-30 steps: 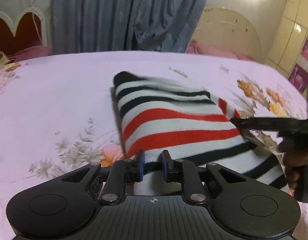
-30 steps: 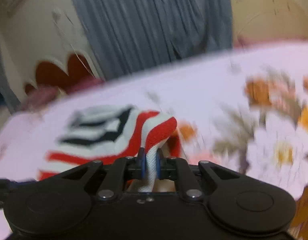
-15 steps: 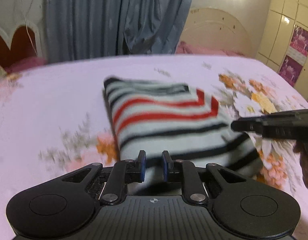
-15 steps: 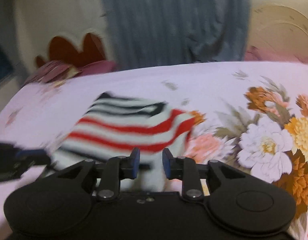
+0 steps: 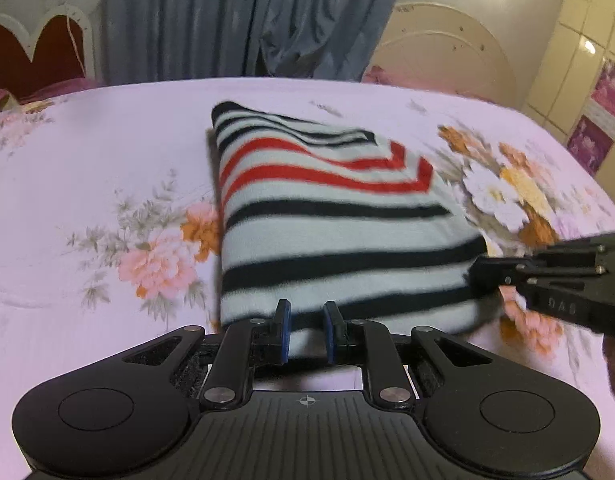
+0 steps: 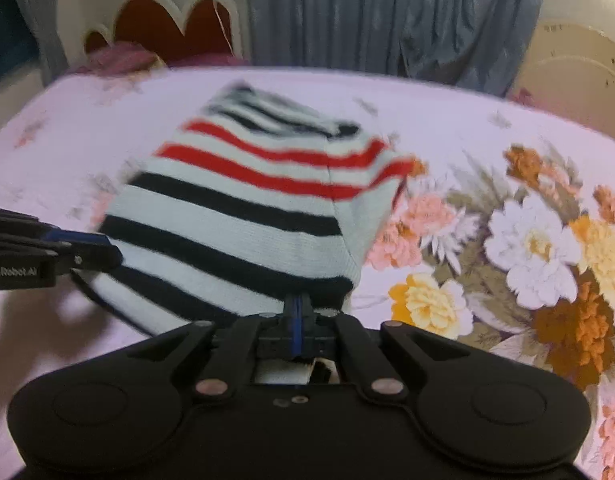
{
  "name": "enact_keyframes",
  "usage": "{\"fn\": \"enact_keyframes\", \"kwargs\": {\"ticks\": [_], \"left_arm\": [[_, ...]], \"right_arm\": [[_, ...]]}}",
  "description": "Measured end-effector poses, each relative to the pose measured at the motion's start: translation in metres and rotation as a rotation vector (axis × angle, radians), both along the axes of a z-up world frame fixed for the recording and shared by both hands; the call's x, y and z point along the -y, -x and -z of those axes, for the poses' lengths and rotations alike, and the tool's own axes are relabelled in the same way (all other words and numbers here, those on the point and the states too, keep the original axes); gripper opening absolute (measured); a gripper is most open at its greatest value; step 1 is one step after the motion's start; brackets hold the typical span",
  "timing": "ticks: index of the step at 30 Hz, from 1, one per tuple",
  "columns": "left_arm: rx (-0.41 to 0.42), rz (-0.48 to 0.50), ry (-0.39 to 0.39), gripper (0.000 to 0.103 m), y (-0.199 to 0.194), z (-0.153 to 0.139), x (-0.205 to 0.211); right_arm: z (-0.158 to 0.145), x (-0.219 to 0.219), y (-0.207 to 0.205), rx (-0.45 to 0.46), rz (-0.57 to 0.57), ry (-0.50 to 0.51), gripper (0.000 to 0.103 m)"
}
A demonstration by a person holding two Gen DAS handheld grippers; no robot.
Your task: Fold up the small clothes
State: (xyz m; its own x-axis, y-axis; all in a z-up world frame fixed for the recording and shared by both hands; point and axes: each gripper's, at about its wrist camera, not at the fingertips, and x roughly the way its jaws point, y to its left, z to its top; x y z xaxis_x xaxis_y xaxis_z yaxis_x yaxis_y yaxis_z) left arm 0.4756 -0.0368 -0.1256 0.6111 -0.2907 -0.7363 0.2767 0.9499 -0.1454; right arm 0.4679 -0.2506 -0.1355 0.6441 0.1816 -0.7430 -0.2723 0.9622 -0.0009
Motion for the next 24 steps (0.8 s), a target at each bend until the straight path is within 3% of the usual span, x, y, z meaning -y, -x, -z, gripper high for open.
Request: {"fn": "enact_keyframes", "kwargs": {"ticks": [3,6,8,9,11,13,15,16,17,18,20,22,24], "left_arm": [[-0.033,-0.014,0.005,0.016,-0.002,0.016,-0.002],[-0.043,-0.05,0.056,0.016,-0.01,0.008,-0.011],[0.015,-0.093,0.094,0.016,-0.015,-0.007,-0.02],[0.046,-0.108,0.099,0.017,-0.021,-0.014,-0.023],[0.076,-0.13,0.093,0.017,-0.042,-0.02,-0.025],[0.068,-0.133,0.076,0.017,-0.07,-0.019,-0.023],[0.007,-0.126,0.071,0.017,-0.096,-0.008,-0.019],[-0.011,-0.118,0.073,0.03,-0.103,-0.003,-0.018],[-0.013,-0.126,0.052,0.05,-0.105,0.003,-0.017],[-0.027,-0.145,0.03,0.055,-0.106,0.008,-0.016],[-0.035,-0.153,0.059,0.057,-0.104,0.016,-0.018],[-0.018,-0.16,0.028,0.065,-0.103,0.018,-0.013],[0.001,-0.158,-0.006,0.065,-0.102,0.018,-0.006]], "right_arm": [[0.018,0.006,0.001,-0.055,0.002,0.025,0.0],[0.017,0.023,-0.005,-0.083,0.055,-0.087,0.0],[0.002,0.03,-0.004,-0.025,0.07,-0.131,0.002],[-0.004,0.032,-0.004,0.003,0.079,-0.139,0.009],[-0.014,0.037,-0.018,0.05,0.101,-0.153,0.007],[-0.02,0.037,-0.041,0.078,0.111,-0.172,0.006],[-0.021,0.031,-0.063,0.085,0.108,-0.189,0.006],[-0.019,0.027,-0.072,0.084,0.097,-0.198,0.006],[-0.015,0.024,-0.079,0.076,0.081,-0.186,0.006],[-0.008,0.021,-0.085,0.045,0.077,-0.156,0.007],[0.017,0.023,-0.093,-0.031,0.084,-0.134,0.004],[0.019,0.025,-0.091,-0.009,0.079,-0.135,0.003],[0.018,0.018,-0.09,-0.006,0.082,-0.099,0.003]]}}
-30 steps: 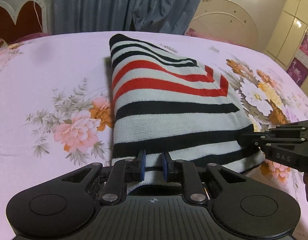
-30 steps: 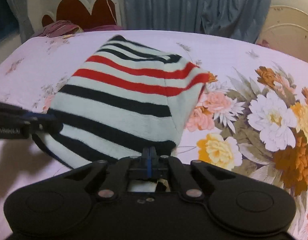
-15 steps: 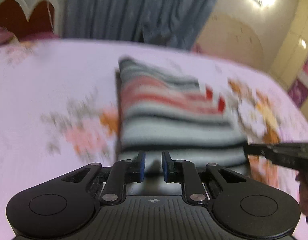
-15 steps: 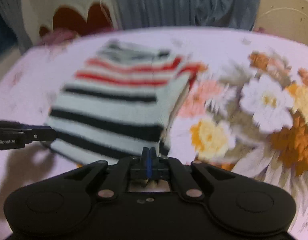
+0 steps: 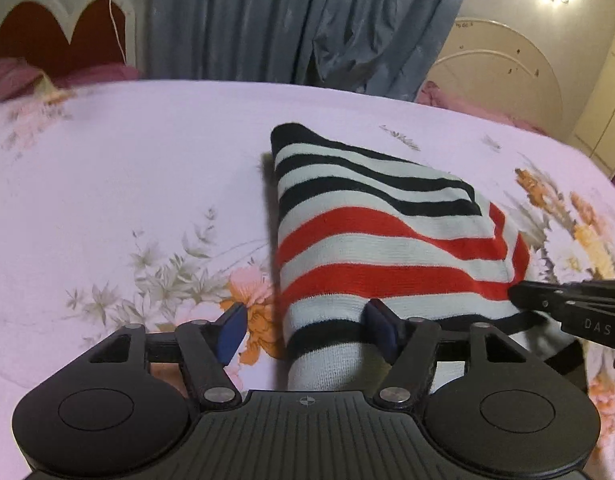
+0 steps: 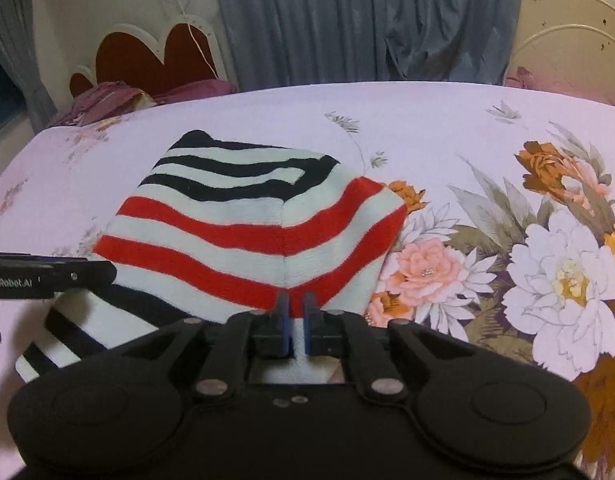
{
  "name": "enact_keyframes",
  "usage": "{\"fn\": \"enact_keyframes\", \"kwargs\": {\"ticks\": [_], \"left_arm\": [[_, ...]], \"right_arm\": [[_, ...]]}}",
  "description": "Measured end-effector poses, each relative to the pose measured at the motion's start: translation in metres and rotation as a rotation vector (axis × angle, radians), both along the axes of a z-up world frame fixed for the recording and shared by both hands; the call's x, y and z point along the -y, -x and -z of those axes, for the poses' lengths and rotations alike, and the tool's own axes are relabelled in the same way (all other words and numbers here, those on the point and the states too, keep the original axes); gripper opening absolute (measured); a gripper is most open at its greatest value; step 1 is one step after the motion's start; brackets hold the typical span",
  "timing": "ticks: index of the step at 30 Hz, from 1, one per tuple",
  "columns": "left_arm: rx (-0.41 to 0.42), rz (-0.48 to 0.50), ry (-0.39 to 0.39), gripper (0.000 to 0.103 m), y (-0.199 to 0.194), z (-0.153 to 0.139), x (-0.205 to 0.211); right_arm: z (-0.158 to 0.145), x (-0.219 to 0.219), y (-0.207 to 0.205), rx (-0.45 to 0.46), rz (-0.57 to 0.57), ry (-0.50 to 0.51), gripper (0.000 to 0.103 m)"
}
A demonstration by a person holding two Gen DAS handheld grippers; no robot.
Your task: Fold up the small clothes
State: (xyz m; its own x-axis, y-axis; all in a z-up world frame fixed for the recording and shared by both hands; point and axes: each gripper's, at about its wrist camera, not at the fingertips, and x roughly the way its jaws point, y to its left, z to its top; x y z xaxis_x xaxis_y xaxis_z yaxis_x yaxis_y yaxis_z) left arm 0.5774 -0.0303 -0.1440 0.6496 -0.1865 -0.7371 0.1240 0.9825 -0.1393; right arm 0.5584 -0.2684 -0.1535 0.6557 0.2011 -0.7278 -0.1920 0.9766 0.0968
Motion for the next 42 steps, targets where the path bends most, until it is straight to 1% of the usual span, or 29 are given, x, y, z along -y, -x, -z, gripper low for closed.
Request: {"fn": "enact_keyframes", "kwargs": {"ticks": [2,4,6,8,9,10,12,14,15,16,17,19,21,24,25,26,27,28,30,32,34,37,38,42], "left_arm": [[0.006,0.007,-0.015,0.065,-0.001,-0.001,0.003],[0.005,0.007,-0.015,0.065,0.001,-0.004,0.0],[0.006,0.011,-0.037,0.065,0.002,-0.01,-0.002],[0.004,0.005,-0.075,0.065,0.006,-0.018,0.001],[0.002,-0.006,-0.078,0.065,0.008,-0.023,0.001],[0.009,-0.01,-0.074,0.065,0.011,-0.028,0.001],[0.023,-0.004,-0.07,0.066,0.016,-0.033,0.003],[0.011,0.001,-0.073,0.066,0.016,-0.03,0.005],[0.008,-0.001,-0.069,0.067,0.016,-0.027,0.005],[0.005,-0.007,-0.058,0.073,0.016,-0.024,0.003],[-0.002,-0.021,-0.046,0.078,0.017,-0.021,0.001],[-0.009,-0.022,-0.038,0.078,0.018,-0.015,-0.001],[-0.003,-0.018,-0.061,0.082,0.019,-0.012,0.002],[-0.001,-0.025,-0.079,0.083,0.018,-0.014,0.005],[0.004,-0.027,-0.077,0.083,0.02,-0.018,0.004],[0.022,-0.022,-0.068,0.083,0.023,-0.023,0.004],[0.042,-0.011,-0.051,0.083,0.028,-0.027,0.003],[0.048,-0.005,-0.038,0.083,0.03,-0.029,0.002],[0.037,-0.009,-0.03,0.084,0.031,-0.028,0.0],[0.01,-0.017,-0.007,0.084,0.029,-0.024,-0.003],[-0.011,-0.027,0.043,0.084,0.027,-0.02,-0.006],[-0.039,-0.022,0.101,0.084,0.024,-0.015,-0.006],[-0.051,-0.024,0.119,0.083,0.023,-0.013,-0.005],[-0.103,-0.029,0.153,0.083,0.017,0.0,-0.003]], "right_arm": [[0.0,-0.006,0.001,0.007,0.001,0.027,0.003],[-0.001,-0.005,0.001,0.004,0.005,0.02,0.003],[-0.007,-0.005,0.001,-0.001,0.003,0.023,0.003],[-0.022,-0.001,0.007,0.039,0.013,-0.003,0.009],[-0.029,0.002,0.011,0.067,0.018,-0.022,0.015],[-0.034,0.003,0.015,0.08,0.014,-0.039,0.015],[-0.035,0.002,0.015,0.066,-0.005,-0.05,0.016],[-0.03,-0.001,0.013,0.039,-0.02,-0.042,0.019],[-0.026,-0.004,0.012,0.027,-0.028,-0.033,0.026],[-0.021,-0.006,0.012,0.018,-0.029,-0.022,0.036],[-0.016,-0.008,0.012,0.008,-0.03,-0.008,0.038],[-0.008,-0.012,0.015,0.015,-0.036,0.019,0.037],[-0.003,-0.015,0.016,0.017,-0.038,0.067,0.036],[-0.003,-0.017,0.016,0.019,-0.038,0.082,0.037],[-0.006,-0.016,0.018,0.02,-0.032,0.072,0.035],[-0.013,-0.011,0.021,0.032,-0.012,0.036,0.035],[-0.021,-0.002,0.027,0.052,0.009,-0.022,0.038],[-0.026,0.009,0.033,0.065,0.024,-0.079,0.042],[-0.025,0.03,0.038,0.058,0.054,-0.188,0.045],[-0.013,0.051,0.036,0.009,0.095,-0.298,0.047],[0.001,0.065,0.031,-0.049,0.132,-0.375,0.049],[0.019,0.079,0.025,-0.112,0.147,-0.507,0.05],[0.025,0.082,0.023,-0.131,0.157,-0.54,0.05],[0.04,0.087,0.018,-0.153,0.169,-0.621,0.06]]}}
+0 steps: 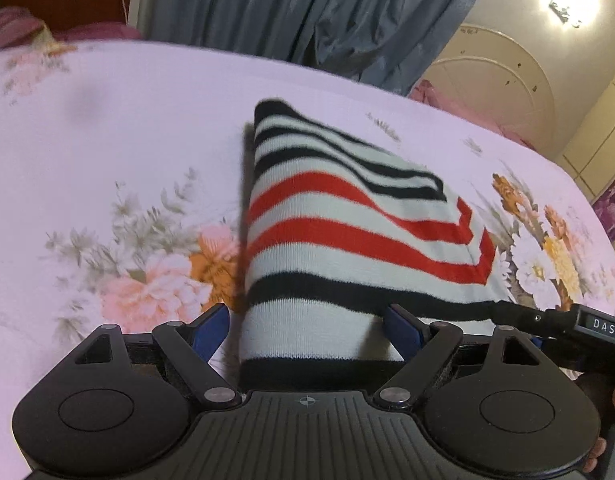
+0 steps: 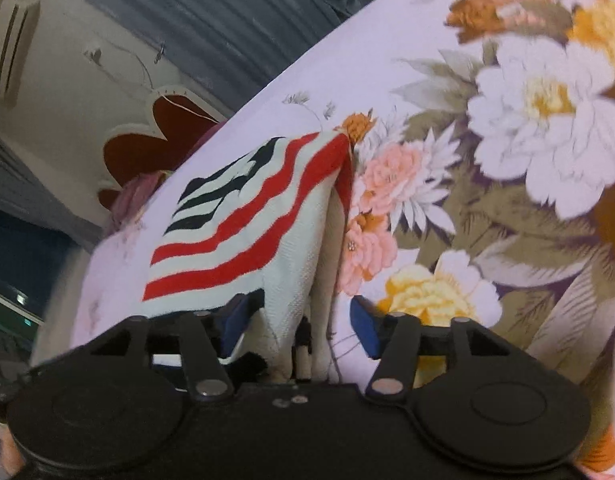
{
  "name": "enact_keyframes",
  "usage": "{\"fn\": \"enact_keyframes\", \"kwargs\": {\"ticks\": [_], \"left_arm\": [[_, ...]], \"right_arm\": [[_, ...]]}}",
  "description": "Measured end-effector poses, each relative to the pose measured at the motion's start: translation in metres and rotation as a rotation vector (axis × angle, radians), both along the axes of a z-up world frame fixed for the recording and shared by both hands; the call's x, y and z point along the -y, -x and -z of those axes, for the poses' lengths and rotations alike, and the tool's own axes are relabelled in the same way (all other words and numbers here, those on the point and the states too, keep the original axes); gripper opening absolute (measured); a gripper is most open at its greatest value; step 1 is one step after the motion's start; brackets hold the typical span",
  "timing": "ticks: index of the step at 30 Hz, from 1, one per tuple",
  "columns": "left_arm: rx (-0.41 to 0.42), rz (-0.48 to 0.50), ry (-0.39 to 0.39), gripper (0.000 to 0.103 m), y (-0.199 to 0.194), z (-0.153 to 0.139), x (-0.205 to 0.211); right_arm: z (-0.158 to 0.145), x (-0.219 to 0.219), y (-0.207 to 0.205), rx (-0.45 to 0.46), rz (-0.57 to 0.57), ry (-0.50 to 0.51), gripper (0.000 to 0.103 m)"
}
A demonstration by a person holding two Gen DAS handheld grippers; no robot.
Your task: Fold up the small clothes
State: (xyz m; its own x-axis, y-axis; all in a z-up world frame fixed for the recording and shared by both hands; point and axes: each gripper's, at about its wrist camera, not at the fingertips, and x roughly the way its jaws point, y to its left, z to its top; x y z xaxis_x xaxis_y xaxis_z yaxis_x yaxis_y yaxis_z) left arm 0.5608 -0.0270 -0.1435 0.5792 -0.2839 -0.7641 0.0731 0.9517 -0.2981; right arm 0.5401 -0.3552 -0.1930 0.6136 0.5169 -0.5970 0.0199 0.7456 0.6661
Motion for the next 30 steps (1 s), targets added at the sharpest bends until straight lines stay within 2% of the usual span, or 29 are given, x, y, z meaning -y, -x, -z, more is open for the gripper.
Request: {"fn": "enact_keyframes", "kwargs": {"ticks": [5,9,14,15,19,25,30], "left_arm": [[-0.077,-0.043,0.08,0.083,-0.008,0.013,-0.006],[-0.084,-0.047,0.109,0.083,-0.014,0.019,-0.004],[-0.103,-0.061,0.163,0.083,-0.025,0.026,-0.005],[-0.11,-0.056,0.169,0.08,-0.027,0.026,-0.004],[-0.091,-0.025,0.114,0.065,-0.027,0.018,0.001],[-0.008,0.022,-0.003,0.053,-0.018,-0.002,0.016],[0.075,0.068,-0.06,0.051,-0.007,-0.027,0.013]], "right_arm": [[0.003,-0.005,-0.005,-0.001,-0.025,-0.027,0.063],[0.003,-0.013,-0.012,-0.011,-0.091,-0.024,0.064],[-0.001,-0.022,-0.021,-0.02,-0.063,0.001,0.062],[-0.002,-0.025,-0.022,-0.022,-0.064,0.022,0.059],[-0.015,-0.044,-0.027,-0.012,-0.11,0.16,0.04],[-0.035,-0.066,-0.017,0.045,-0.127,0.299,0.034],[-0.06,-0.089,-0.004,0.129,-0.152,0.402,0.032]]}}
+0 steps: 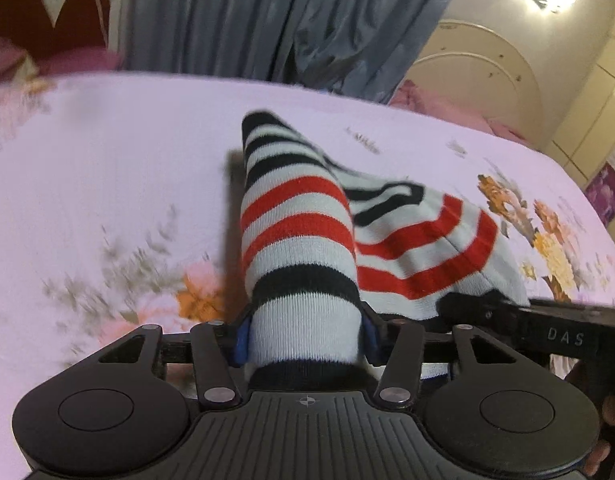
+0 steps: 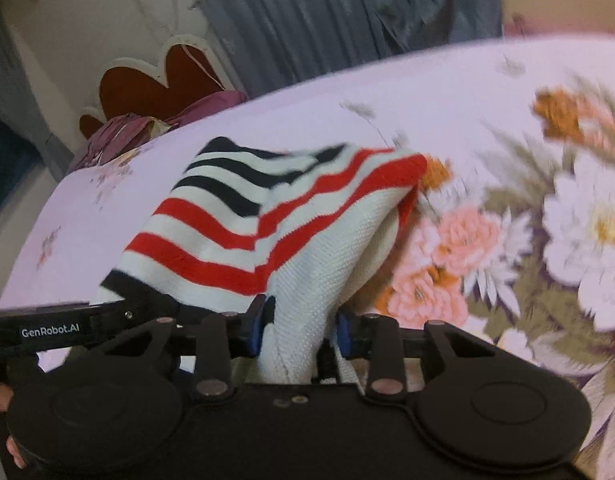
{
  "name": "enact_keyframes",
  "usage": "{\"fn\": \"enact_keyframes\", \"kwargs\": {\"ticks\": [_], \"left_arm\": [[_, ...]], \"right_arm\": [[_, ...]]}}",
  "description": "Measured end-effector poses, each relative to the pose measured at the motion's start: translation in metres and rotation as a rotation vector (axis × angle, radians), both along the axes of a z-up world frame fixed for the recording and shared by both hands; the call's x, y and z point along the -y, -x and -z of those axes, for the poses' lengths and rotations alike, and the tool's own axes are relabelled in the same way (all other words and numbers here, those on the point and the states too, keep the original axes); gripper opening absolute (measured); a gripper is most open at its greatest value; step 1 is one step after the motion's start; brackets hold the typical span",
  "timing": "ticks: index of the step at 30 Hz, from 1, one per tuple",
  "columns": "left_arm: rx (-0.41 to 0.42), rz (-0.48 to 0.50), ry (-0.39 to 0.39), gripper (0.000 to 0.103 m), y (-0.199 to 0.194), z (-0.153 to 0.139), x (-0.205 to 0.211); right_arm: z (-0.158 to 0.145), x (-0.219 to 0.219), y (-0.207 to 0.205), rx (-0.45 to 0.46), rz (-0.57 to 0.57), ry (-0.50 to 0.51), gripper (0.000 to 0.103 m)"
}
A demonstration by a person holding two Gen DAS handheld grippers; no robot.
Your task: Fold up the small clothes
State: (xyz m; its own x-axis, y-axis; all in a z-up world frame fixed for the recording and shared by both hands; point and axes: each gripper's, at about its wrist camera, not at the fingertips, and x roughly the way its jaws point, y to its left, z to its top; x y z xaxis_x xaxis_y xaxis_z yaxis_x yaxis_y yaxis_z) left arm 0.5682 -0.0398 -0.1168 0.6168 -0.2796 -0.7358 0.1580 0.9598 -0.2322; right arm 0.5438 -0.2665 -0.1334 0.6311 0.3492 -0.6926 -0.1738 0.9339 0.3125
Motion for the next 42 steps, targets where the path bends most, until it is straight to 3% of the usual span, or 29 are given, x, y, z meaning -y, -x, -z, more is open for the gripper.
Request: {"fn": "enact_keyframes", "kwargs": {"ticks": [10,21,23,25,27,30,33,34,36,37,38,42], "left_arm": [[0.066,-0.068,-0.021,0.051,0.023,-0.025,-0.086],[0.03,-0.209,-0.002,0.051,0.048,0.002,-0.197],[0.013,-0.222,0.028,0.059,0.047,0.021,-0.209],[-0.021,-0.23,0.061,0.081,0.046,0.046,-0.221],[-0.031,-0.264,0.178,0.082,0.049,0.06,-0.236],[-0.008,-0.23,0.167,0.082,0.049,0.061,-0.233],[0.032,-0.205,0.134,0.08,0.054,0.046,-0.236],[0.062,-0.203,0.111,0.079,0.058,0.038,-0.238],[0.134,-0.207,0.103,0.062,0.064,0.021,-0.249],[0.149,-0.198,0.127,0.049,0.06,0.017,-0.254],[0.153,-0.182,0.147,0.043,0.051,0.013,-0.258],[0.162,-0.038,0.131,0.043,0.017,0.007,-0.236]], "right_arm": [[-0.02,-0.08,-0.003,0.076,-0.1,0.047,0.032],[0.0,-0.192,-0.013,0.065,-0.226,0.05,0.032],[0.015,-0.202,-0.018,0.034,-0.212,0.089,0.033],[0.038,-0.204,-0.025,-0.03,-0.168,0.131,0.035],[0.05,-0.191,-0.026,-0.041,-0.124,0.058,0.037],[0.047,-0.189,-0.026,-0.035,-0.126,0.069,0.038],[0.039,-0.182,-0.026,-0.071,-0.089,0.07,0.055],[0.032,-0.183,-0.025,-0.056,-0.07,0.073,0.054],[0.011,-0.185,-0.02,0.036,-0.028,0.115,0.058],[0.003,-0.186,-0.021,0.065,-0.027,0.125,0.057],[0.0,-0.187,-0.026,0.078,-0.031,0.125,0.054],[0.009,-0.204,-0.051,0.044,-0.067,0.127,0.022]]}}
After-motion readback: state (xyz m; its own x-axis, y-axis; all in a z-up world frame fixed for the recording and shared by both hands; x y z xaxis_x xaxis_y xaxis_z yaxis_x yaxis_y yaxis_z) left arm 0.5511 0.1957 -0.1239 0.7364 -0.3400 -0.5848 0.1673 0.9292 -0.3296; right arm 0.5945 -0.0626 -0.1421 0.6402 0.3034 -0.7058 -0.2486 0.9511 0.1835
